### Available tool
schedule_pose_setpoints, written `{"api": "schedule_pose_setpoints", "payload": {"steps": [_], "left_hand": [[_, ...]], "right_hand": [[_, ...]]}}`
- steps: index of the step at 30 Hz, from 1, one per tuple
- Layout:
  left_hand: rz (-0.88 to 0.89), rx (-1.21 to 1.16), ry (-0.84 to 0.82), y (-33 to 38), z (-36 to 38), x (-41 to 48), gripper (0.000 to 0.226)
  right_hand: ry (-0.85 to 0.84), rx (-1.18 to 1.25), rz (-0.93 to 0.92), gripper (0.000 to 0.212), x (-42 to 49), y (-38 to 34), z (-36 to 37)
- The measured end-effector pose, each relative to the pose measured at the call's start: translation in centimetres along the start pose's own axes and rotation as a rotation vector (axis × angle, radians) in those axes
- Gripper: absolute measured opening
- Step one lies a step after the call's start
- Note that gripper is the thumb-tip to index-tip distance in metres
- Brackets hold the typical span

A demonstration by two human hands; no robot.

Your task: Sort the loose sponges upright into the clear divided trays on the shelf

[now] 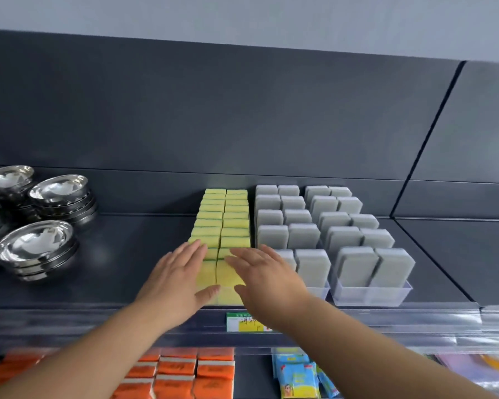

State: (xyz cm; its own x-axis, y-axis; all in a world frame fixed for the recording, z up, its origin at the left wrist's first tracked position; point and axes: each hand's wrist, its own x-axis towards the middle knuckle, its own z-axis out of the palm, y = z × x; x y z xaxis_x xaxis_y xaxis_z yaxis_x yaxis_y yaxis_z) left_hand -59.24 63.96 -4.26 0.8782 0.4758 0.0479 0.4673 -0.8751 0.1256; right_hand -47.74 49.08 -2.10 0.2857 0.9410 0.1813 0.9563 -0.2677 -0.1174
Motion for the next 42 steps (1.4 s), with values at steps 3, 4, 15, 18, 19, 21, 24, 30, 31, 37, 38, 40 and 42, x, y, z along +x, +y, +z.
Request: {"api": "schedule_pose_setpoints", "payload": {"steps": [3, 4, 15, 18, 19, 21, 24, 30, 31, 37, 38, 40, 42], "left_hand": [[0.024, -0.072, 0.140, 2.0, 0.8, -1.1, 0.078], [0.040, -0.078, 0.148, 2.7, 1.2, -1.2, 0.077], [0.092, -0.077, -0.040, 3.6, 1.6, 0.0, 0.078], [0.089, -0.326, 0.084, 2.8, 1.3, -0.3, 0.067], [0.065, -0.351, 0.162, 2.5, 1.3, -0.7, 0.064], [0.005, -0.343, 0.282, 1.8, 1.2, -1.2, 0.062], [-0.024, -0.346, 0.244, 0.5, 0.8, -1.5, 0.065], [0.052, -0.368, 0.007, -1.2, 0.1, -0.9, 0.080], [0.058, -0.385, -0.016, -1.4, 0.0, -0.7, 0.080], [0.040, -0.509, 0.007, -2.5, -1.7, -0.5, 0.077], [0.027, -0.516, 0.035, -2.6, -1.9, -0.8, 0.078], [0.013, -0.548, 0.075, -2.6, -2.1, -1.7, 0.080], [-0.013, -0.548, 0.115, -2.2, -2.5, -3.0, 0.081]], "right_hand": [[0.125, 0.206, 0.086, 0.039, -3.5, 1.4, 0.2], [0.134, 0.230, 0.121, 0.036, -4.6, 1.9, 0.4], [-0.089, 0.183, 0.156, 0.056, -4.5, 0.6, 1.5], [-0.111, 0.186, 0.177, 0.057, -4.1, 0.0, 1.5], [-0.106, 0.187, 0.188, 0.057, -4.0, -0.1, 1.4], [-0.076, 0.203, 0.222, 0.058, -3.7, -0.4, 1.4], [-0.026, 0.220, 0.264, 0.061, -2.8, -1.0, 1.3], [0.015, 0.258, 0.390, 0.061, -1.7, -2.5, 1.6], [0.023, 0.270, 0.406, 0.061, -1.6, -2.6, 1.6], [0.238, 0.474, 0.585, 0.057, -2.2, -2.4, -0.6], [0.271, 0.495, 0.612, 0.057, -2.7, -2.1, -1.0], [0.326, 0.527, 0.649, 0.056, -4.0, -1.5, -1.8], [0.363, 0.536, 0.687, 0.057, -5.8, -0.7, -2.3]]}}
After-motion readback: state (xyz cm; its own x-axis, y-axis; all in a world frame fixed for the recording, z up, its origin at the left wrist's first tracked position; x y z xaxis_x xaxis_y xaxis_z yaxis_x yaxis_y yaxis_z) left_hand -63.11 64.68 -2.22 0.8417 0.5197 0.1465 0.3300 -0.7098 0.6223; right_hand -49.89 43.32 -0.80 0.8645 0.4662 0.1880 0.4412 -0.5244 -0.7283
